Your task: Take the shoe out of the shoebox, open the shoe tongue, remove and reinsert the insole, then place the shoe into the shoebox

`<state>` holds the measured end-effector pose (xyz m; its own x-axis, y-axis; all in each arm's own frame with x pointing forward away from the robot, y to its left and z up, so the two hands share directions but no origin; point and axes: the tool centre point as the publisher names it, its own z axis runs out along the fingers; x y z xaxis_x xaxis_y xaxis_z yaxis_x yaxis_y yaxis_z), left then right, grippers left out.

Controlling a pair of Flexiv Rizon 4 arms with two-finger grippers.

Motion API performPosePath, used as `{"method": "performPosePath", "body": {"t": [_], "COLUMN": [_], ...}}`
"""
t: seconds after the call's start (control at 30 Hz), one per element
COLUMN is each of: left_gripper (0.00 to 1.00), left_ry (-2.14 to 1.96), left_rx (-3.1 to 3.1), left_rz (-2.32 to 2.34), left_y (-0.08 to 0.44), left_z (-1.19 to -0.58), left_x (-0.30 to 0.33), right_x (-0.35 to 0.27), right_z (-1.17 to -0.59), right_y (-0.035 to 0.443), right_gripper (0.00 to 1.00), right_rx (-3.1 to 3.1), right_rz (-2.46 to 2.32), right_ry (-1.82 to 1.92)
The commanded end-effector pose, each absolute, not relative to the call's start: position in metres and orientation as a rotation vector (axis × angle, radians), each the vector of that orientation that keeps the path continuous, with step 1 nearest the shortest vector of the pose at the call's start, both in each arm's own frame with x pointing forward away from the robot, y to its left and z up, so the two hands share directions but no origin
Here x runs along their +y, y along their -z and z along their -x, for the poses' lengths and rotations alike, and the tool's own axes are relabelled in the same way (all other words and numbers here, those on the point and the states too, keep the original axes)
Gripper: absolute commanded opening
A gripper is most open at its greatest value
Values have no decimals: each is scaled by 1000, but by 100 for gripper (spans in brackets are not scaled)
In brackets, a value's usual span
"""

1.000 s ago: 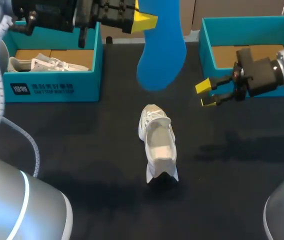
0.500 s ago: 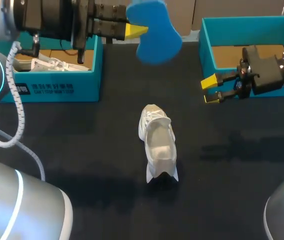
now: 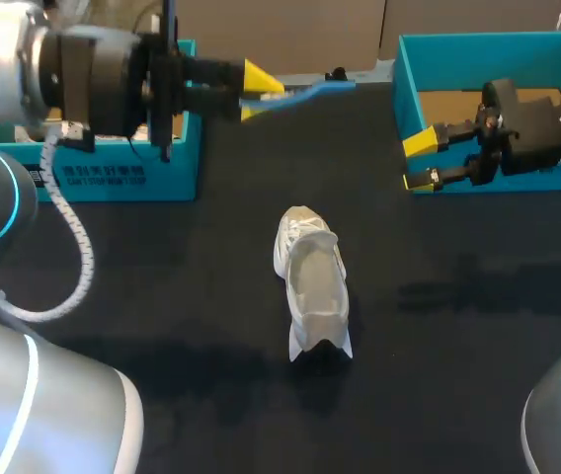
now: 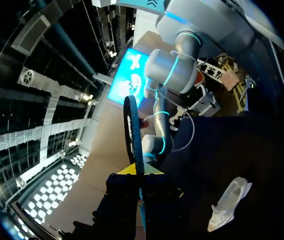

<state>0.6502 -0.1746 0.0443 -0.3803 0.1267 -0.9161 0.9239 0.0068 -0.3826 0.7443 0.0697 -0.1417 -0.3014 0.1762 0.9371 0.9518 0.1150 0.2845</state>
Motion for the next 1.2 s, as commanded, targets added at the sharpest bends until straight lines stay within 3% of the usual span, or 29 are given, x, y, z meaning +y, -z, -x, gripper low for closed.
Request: {"method": "performPosePath", "body": {"t": [0.03, 0.43, 0.93, 1.2], "left_gripper": [0, 0, 0, 0], "left_ry": [1361, 1361, 1218, 1218], "left_rx": [1324, 1324, 1180, 1180], "left_rz": [-1204, -1204, -1273, -1273], "left_y": [-18, -18, 58, 58], "left_z": [-653, -653, -704, -704], "left_x": [-174, -174, -177, -177], "right_x": [67, 65, 72, 72], "right_z": [-759, -762, -777, -777], "right_y": [140, 138, 126, 126], "right_gripper": [100, 100, 100, 100], "right_rx": [-1586, -1575, -1477, -1477], "right_rz": [1059, 1048, 1008, 1008], "right_ry": [1279, 1281, 1297, 1297]}}
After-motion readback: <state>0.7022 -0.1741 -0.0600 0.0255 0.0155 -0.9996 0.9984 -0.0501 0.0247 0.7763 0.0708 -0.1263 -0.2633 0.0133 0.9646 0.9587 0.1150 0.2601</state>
